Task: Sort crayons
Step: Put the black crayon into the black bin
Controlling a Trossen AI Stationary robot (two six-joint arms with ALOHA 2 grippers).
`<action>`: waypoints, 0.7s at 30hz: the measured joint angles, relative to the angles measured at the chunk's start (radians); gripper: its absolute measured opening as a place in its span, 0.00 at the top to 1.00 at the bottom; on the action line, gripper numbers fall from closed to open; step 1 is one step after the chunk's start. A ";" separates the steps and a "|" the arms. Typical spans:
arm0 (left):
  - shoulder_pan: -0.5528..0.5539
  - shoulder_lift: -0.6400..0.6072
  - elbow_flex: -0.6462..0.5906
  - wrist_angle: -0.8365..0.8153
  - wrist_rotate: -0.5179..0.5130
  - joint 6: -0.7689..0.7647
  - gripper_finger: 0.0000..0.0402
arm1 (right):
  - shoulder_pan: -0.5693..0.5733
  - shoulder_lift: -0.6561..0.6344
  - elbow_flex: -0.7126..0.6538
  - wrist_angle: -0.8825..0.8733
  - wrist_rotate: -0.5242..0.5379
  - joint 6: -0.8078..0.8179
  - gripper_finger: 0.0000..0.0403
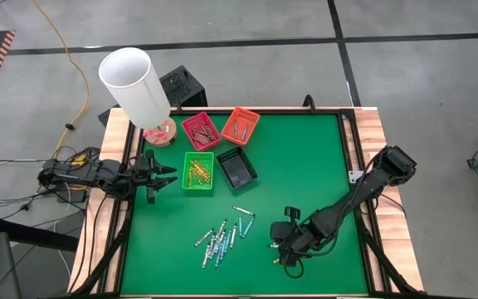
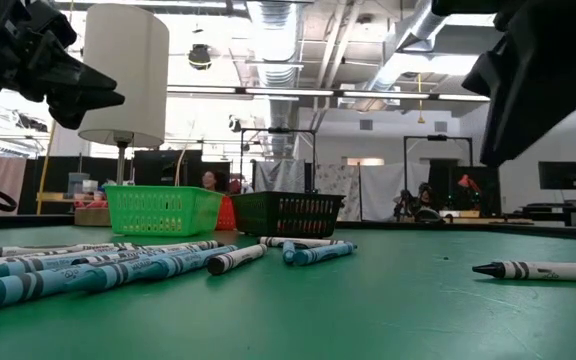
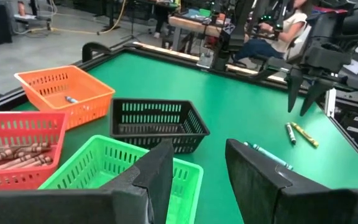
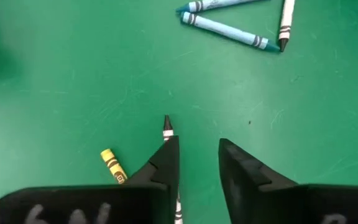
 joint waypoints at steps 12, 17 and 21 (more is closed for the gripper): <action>0.000 0.000 0.000 -0.020 -0.014 -0.019 0.66 | -0.009 0.075 0.001 0.033 -0.070 -0.025 0.61; 0.000 0.000 -0.001 -0.031 -0.015 -0.028 0.66 | -0.020 0.178 0.025 0.067 -0.196 -0.028 0.60; 0.000 0.000 -0.001 -0.028 -0.032 -0.029 0.66 | -0.021 0.211 0.061 0.033 -0.197 -0.031 0.60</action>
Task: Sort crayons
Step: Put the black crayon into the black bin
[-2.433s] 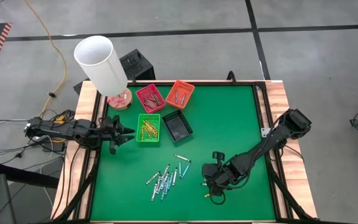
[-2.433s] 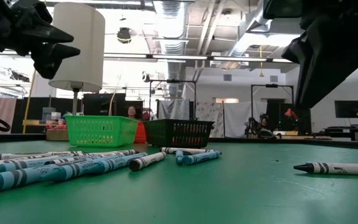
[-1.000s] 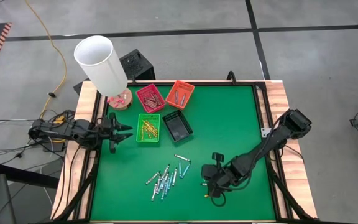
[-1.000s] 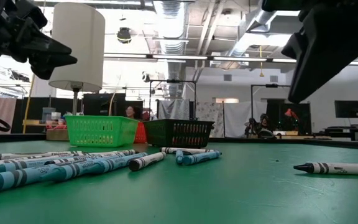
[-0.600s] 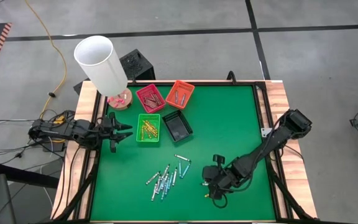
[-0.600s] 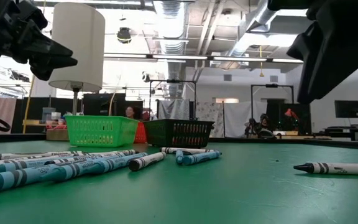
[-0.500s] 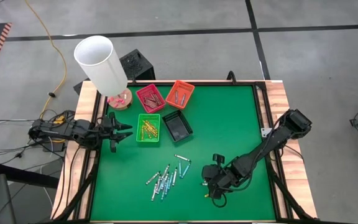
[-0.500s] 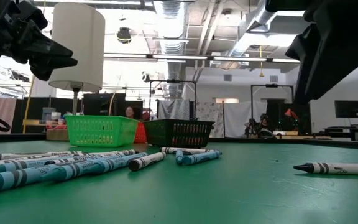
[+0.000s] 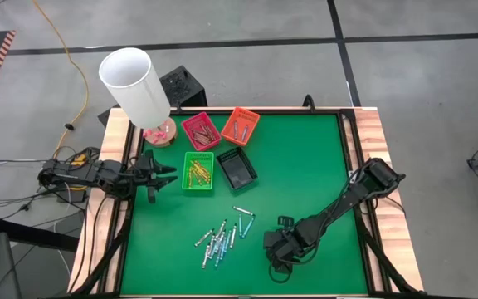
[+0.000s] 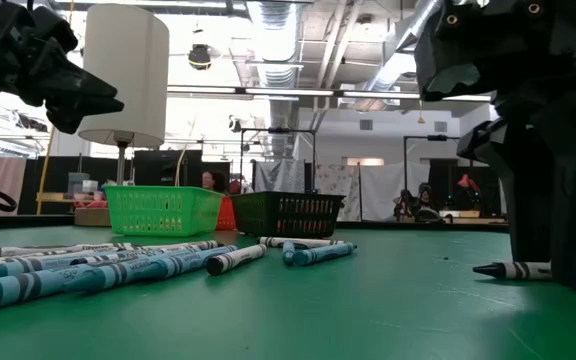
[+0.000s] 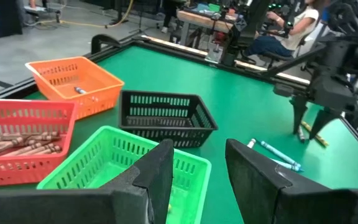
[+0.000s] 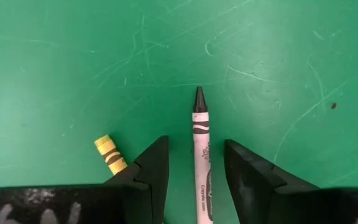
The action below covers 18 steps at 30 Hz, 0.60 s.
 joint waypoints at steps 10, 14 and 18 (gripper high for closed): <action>0.000 0.000 0.000 -0.001 -0.017 0.000 0.66 | -0.001 0.002 0.013 -0.032 0.014 -0.023 0.61; 0.000 0.000 0.000 -0.001 -0.017 0.000 0.66 | -0.006 0.002 0.015 -0.058 0.021 -0.018 0.64; 0.000 0.000 0.000 -0.001 -0.017 0.000 0.66 | -0.018 0.002 0.015 -0.086 0.021 -0.015 0.73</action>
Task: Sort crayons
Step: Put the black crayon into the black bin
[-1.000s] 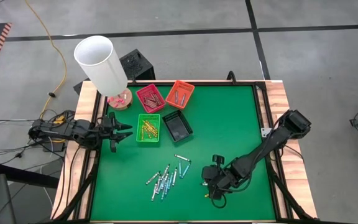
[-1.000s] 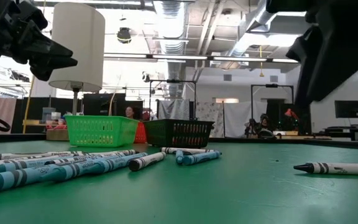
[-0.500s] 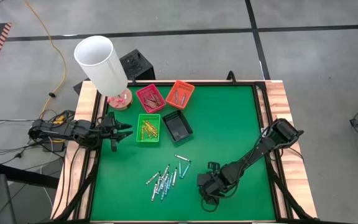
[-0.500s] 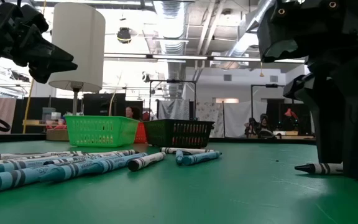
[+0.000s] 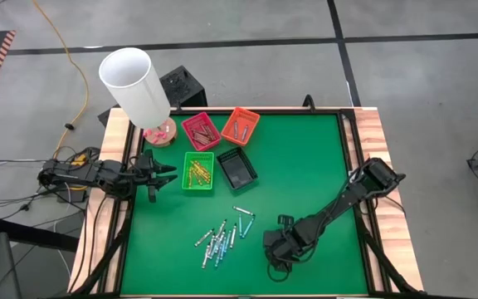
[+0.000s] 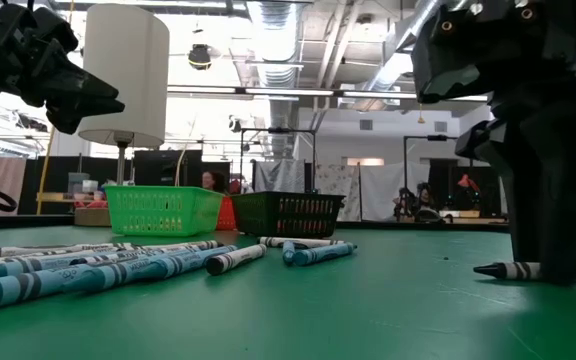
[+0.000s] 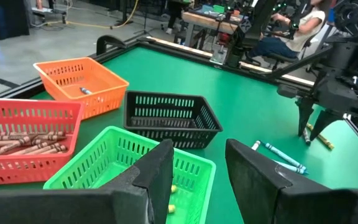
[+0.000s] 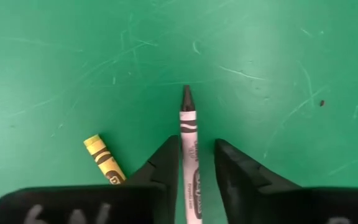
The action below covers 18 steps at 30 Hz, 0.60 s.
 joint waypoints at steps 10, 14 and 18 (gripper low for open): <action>0.000 0.000 0.000 -0.007 0.000 0.000 0.66 | -0.027 0.000 0.000 -0.008 -0.003 0.000 0.97; 0.000 0.000 0.000 -0.025 -0.001 -0.001 0.66 | -0.032 -0.001 0.000 -0.005 -0.004 0.000 0.98; 0.000 0.000 0.000 -0.025 -0.001 -0.009 0.66 | -0.043 0.000 0.009 -0.009 -0.009 -0.007 0.99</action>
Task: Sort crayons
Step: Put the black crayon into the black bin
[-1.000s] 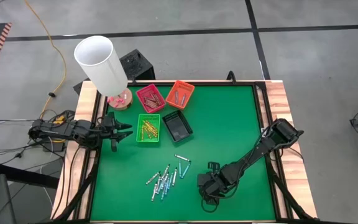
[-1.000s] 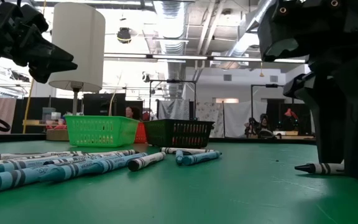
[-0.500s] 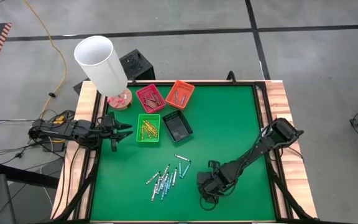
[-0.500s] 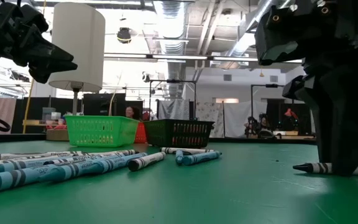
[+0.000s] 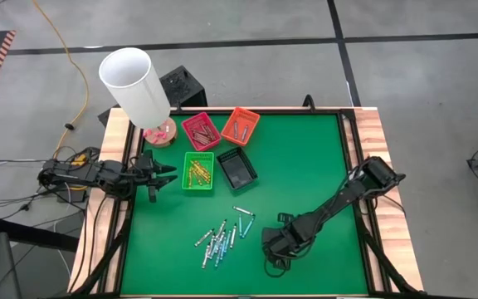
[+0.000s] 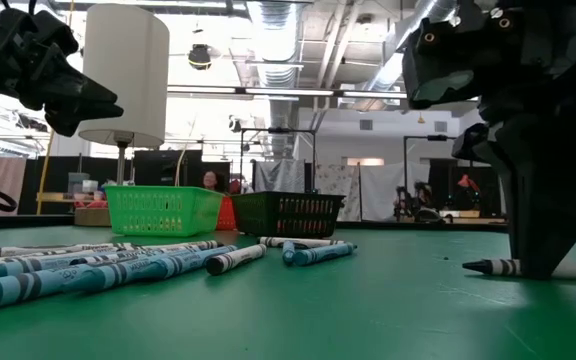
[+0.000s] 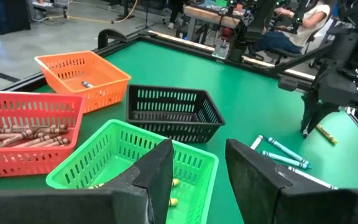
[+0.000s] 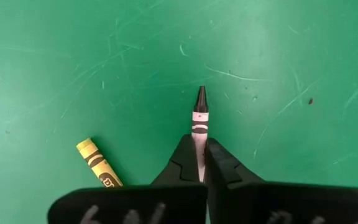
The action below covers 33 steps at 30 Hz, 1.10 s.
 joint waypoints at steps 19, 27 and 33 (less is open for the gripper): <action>0.000 0.000 0.000 0.000 -0.002 -0.003 0.66 | -0.167 0.003 0.192 -0.025 0.033 -0.294 1.00; 0.000 0.000 0.000 -0.001 -0.002 -0.023 0.66 | -0.288 0.002 0.312 -0.015 0.162 -0.417 1.00; 0.000 0.000 0.000 -0.040 -0.016 -0.049 0.66 | -0.398 0.000 0.349 -0.003 0.193 -0.420 1.00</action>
